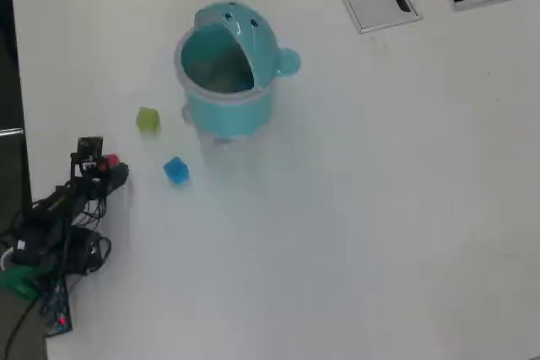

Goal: Grasp RGB lego blocks and put them in the bin one by one.

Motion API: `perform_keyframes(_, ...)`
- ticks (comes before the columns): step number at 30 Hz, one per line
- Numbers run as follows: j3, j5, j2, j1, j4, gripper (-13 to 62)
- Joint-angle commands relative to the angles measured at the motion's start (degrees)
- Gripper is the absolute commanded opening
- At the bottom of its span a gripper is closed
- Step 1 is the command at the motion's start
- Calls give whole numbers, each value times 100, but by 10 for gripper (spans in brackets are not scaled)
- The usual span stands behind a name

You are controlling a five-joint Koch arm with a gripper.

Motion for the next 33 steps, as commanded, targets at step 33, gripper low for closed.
perform_keyframes(33, -79, 255, 237, -88, -773, 235)
